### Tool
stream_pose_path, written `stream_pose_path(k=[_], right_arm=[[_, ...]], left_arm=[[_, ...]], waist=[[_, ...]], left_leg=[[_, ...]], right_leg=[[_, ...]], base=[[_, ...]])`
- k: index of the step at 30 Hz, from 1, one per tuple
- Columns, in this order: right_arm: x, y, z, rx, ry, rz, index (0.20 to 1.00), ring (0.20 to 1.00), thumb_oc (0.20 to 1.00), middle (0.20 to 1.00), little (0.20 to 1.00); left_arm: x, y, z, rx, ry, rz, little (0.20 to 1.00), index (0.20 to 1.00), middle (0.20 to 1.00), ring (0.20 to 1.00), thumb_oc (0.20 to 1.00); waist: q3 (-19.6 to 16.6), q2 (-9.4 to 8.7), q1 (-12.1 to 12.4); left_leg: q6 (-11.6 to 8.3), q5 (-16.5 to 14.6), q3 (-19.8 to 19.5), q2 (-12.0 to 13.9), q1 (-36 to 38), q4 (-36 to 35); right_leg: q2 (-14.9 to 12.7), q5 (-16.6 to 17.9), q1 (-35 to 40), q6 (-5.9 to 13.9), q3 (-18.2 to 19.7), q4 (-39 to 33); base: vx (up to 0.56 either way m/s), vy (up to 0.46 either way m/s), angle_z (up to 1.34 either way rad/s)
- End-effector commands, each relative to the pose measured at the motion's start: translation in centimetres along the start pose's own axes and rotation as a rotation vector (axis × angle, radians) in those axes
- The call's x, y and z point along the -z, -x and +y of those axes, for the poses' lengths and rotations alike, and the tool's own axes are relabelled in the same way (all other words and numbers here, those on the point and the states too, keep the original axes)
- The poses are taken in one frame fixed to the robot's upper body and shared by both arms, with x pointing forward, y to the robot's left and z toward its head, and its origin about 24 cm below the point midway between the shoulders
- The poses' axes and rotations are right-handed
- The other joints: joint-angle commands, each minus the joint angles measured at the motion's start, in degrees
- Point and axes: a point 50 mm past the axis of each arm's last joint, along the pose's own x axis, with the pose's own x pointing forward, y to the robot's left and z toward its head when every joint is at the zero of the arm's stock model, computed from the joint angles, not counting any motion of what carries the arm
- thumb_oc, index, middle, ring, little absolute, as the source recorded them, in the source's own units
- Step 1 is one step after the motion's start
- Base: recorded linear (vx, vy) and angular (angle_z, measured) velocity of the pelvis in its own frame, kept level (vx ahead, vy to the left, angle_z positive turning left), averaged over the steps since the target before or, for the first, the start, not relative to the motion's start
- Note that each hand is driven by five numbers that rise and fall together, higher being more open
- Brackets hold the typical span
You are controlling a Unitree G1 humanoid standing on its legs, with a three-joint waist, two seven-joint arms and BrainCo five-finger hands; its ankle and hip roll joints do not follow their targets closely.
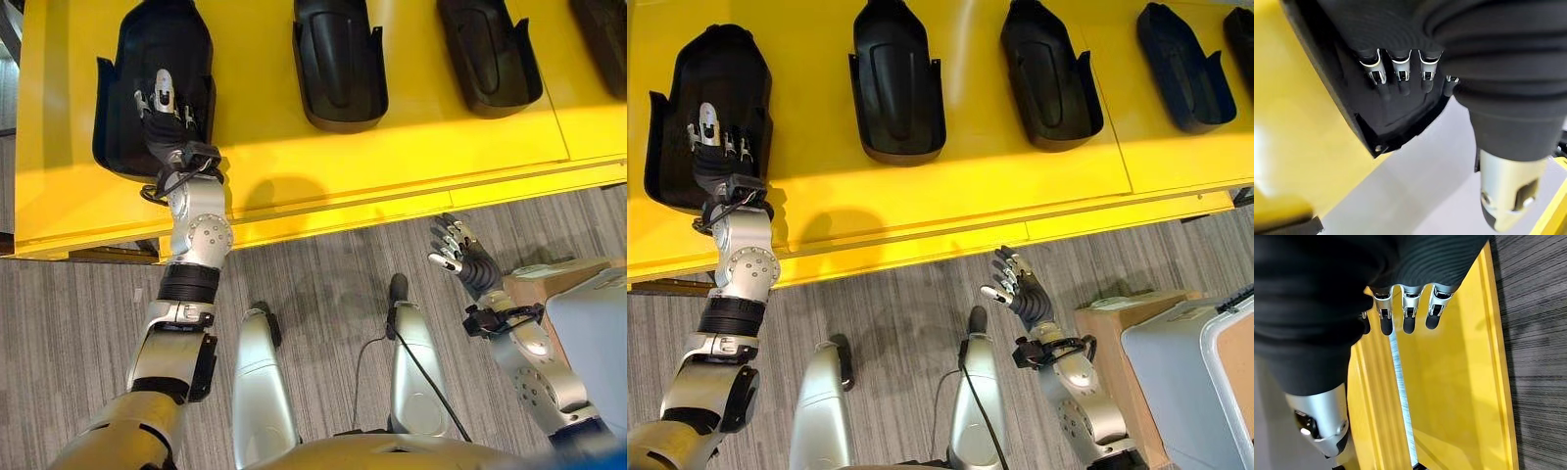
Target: Move parts from the plastic box to the shelf.
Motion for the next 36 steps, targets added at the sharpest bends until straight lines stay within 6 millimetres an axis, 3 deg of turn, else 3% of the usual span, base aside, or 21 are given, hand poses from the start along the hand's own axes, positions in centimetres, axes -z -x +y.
stream_pose_path(k=[1,10,16,20,22,23,25,28,29,30,36], right_arm=[[-3.0,-0.2,-1.2,0.015,0.061,-0.133,1.0,1.0,1.0,1.0,1.0],[-2.9,0.5,-2.0,0.006,0.088,-0.121,1.0,1.0,1.0,1.0,1.0],[-3.1,0.9,-2.4,0.01,0.094,-0.139,1.0,1.0,1.0,1.0,1.0],[-3.6,1.2,-3.0,0.016,0.105,-0.17,1.0,1.0,1.0,1.0,1.0],[-3.7,1.2,-3.1,0.012,0.109,-0.172,1.0,1.0,1.0,1.0,1.0],[-3.9,1.4,-3.4,0.016,0.114,-0.177,1.0,1.0,1.0,1.0,1.0],[-4.0,1.4,-3.4,0.012,0.122,-0.179,1.0,1.0,1.0,1.0,1.0],[-4.4,1.7,-3.7,0.018,0.126,-0.198,1.0,1.0,1.0,1.0,1.0],[-4.4,1.7,-3.6,0.015,0.126,-0.195,1.0,1.0,1.0,1.0,1.0],[-4.7,1.8,-3.6,0.009,0.133,-0.209,1.0,1.0,1.0,1.0,1.0],[-5.6,2.2,-3.9,0.019,0.147,-0.234,1.0,1.0,1.0,1.0,1.0]], left_arm=[[-2.7,-1.1,-3.1,0.129,-0.022,-0.106,1.0,1.0,1.0,1.0,1.0],[-7.8,-1.1,-6.3,0.349,-0.136,-0.278,1.0,1.0,1.0,1.0,1.0],[-10.6,1.3,-6.7,0.48,-0.35,-0.46,1.0,1.0,1.0,1.0,1.0],[-13.0,3.7,-6.1,0.543,-0.63,-0.647,1.0,1.0,1.0,1.0,1.0],[-13.2,4.1,-5.7,0.528,-0.655,-0.671,1.0,1.0,1.0,1.0,1.0],[-13.6,4.6,-4.9,0.52,-0.856,-0.723,1.0,1.0,1.0,1.0,1.0],[-13.7,5.1,-4.5,0.522,-0.917,-0.74,1.0,1.0,1.0,1.0,1.0],[-13.9,6.7,-1.6,0.466,-1.224,-0.765,1.0,1.0,1.0,1.0,1.0],[-13.9,6.8,-1.5,0.461,-1.229,-0.766,1.0,1.0,1.0,1.0,1.0],[-13.7,8.0,0.1,0.425,-1.342,-0.758,1.0,1.0,1.0,1.0,1.0],[-12.3,10.5,3.3,0.435,-1.509,-0.604,1.0,1.0,1.0,1.0,1.0]], waist=[[-0.4,1.44,0.6],[-0.8,2.64,0.9],[-0.9,2.98,1.9],[-1.1,3.08,2.9],[-1.1,3.06,2.9],[-1.1,3.04,3.4],[-1.1,3.11,3.3],[-1.0,3.21,4.5],[-1.1,3.2,4.3],[-1.1,3.07,4.8],[-0.9,2.99,5.4]], left_leg=[[1.09,2.9,1.2,-1.2,2.4,-5.5],[1.13,3.2,1.0,-1.5,3.1,-5.6],[0.95,3.4,0.7,-1.6,3.4,-6.0],[0.72,3.4,0.5,-1.5,4.1,-6.4],[0.67,3.4,0.5,-1.4,4.3,-6.4],[0.6,3.4,0.5,-1.4,4.5,-6.6],[0.54,3.4,0.4,-1.4,4.7,-6.7],[0.37,3.5,0.5,-1.4,5.4,-7.4],[0.36,3.5,0.6,-1.4,5.4,-7.4],[0.34,3.5,0.5,-1.3,5.6,-7.5],[0.42,3.4,0.5,-1.3,6.4,-7.9]], right_leg=[[0.0,-9.1,-0.4,-3.08,0.8,11.9],[-0.4,-9.1,0.5,-2.78,0.4,11.9],[-0.5,-9.3,1.3,-2.79,0.0,11.5],[-0.6,-9.5,2.1,-2.82,-0.3,11.4],[-0.6,-9.4,2.3,-2.86,-0.2,11.3],[-0.6,-9.4,2.8,-2.8,-0.4,10.9],[-0.6,-9.4,3.0,-2.8,-0.5,10.8],[-0.9,-9.5,3.7,-2.91,-0.8,10.4],[-0.8,-9.5,3.7,-2.91,-0.7,10.4],[-0.9,-9.5,3.9,-2.95,-0.8,10.3],[-0.9,-9.7,5.0,-3.05,-1.0,10.1]], base=[[0.01,0.004,-0.04],[0.0,0.0,0.0],[0.0,-0.004,0.01],[0.0,-0.002,0.01],[0.0,-0.002,0.02],[0.0,0.0,0.0],[-0.01,-0.001,0.02],[-0.01,0.004,0.03],[0.0,0.0,0.0],[-0.02,-0.001,0.03],[0.0,0.0,0.0]])
